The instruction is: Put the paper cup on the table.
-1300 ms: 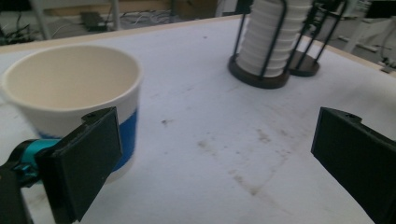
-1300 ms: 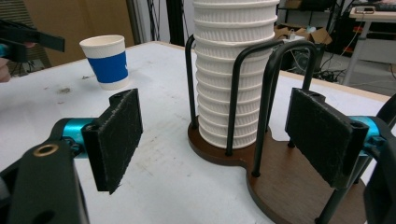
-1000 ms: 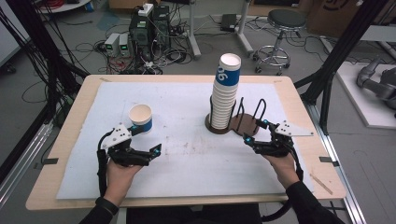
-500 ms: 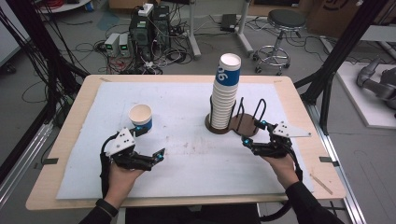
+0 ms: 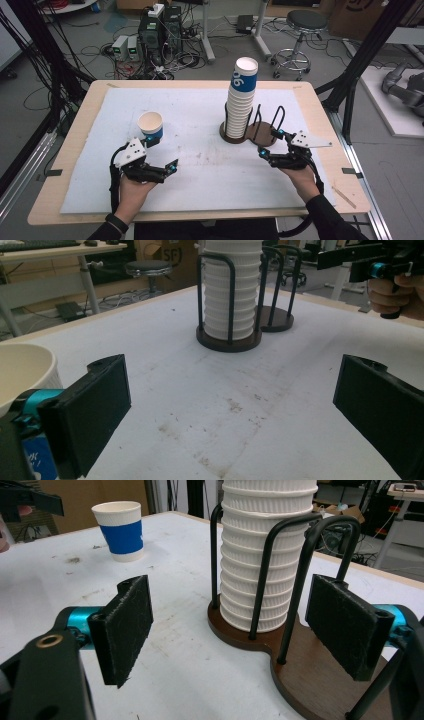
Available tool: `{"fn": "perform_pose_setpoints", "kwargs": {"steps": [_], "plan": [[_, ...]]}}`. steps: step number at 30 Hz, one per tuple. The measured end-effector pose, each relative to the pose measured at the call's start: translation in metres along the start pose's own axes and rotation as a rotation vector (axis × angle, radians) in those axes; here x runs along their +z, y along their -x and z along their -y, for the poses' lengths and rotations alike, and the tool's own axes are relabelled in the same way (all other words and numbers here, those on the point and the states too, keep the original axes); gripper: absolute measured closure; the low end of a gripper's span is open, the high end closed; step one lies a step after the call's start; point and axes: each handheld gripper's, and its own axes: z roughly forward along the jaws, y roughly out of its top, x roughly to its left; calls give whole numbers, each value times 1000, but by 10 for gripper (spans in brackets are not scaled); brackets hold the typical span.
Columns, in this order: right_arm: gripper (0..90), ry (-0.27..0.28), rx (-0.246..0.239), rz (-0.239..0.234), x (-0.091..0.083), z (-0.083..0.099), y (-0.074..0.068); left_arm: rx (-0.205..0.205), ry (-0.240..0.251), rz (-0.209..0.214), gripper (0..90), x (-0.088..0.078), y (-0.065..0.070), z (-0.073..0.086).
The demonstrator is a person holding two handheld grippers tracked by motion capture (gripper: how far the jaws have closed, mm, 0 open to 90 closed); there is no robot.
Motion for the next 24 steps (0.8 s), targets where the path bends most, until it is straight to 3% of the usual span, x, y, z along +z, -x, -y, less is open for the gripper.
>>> {"fn": "perform_pose_setpoints", "kwargs": {"steps": [3, 24], "plan": [[195, -1, -4, 0, 0, 0, -1, -37, 16, -1, 19, -2, -4, 2], [195, -3, -16, 8, 0, 0, -1, -13, 21, -68, 19, -6, -6, 2]]}}
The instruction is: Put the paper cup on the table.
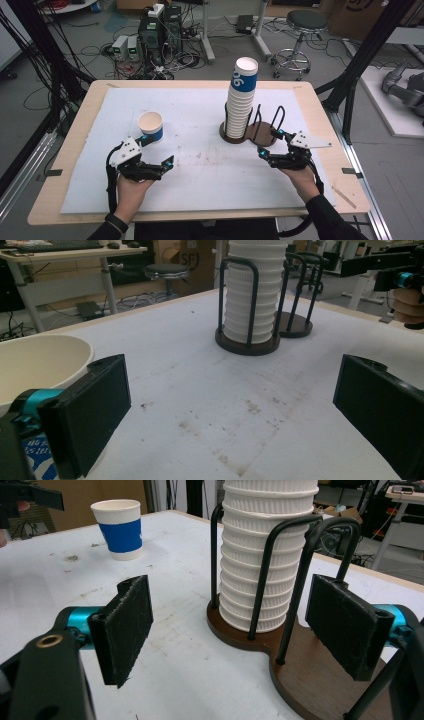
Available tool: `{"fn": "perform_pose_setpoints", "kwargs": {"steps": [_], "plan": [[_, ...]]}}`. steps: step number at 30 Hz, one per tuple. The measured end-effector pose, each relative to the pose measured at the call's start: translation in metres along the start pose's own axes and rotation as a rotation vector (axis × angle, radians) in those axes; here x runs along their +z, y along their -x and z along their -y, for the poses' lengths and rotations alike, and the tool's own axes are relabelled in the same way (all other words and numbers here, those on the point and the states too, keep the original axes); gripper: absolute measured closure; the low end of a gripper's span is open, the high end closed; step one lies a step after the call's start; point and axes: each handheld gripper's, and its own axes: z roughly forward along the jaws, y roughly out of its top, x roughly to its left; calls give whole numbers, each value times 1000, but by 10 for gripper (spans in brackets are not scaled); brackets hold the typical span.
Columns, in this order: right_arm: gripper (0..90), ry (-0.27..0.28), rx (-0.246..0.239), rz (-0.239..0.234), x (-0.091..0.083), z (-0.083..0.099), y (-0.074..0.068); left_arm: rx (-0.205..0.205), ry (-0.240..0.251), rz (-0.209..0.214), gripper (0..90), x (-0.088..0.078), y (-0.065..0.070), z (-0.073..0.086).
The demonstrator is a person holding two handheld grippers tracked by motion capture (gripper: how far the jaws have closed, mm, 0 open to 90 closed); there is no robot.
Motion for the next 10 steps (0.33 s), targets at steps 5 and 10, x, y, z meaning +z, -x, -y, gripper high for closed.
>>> {"fn": "perform_pose_setpoints", "kwargs": {"steps": [5, 10], "plan": [[195, -5, -3, -2, 0, 0, 0, 6, -3, 1, 19, 3, 0, 0], [195, -11, -3, -2, 1, 1, 1, 11, -5, 2, 19, 5, -1, 0]]}}
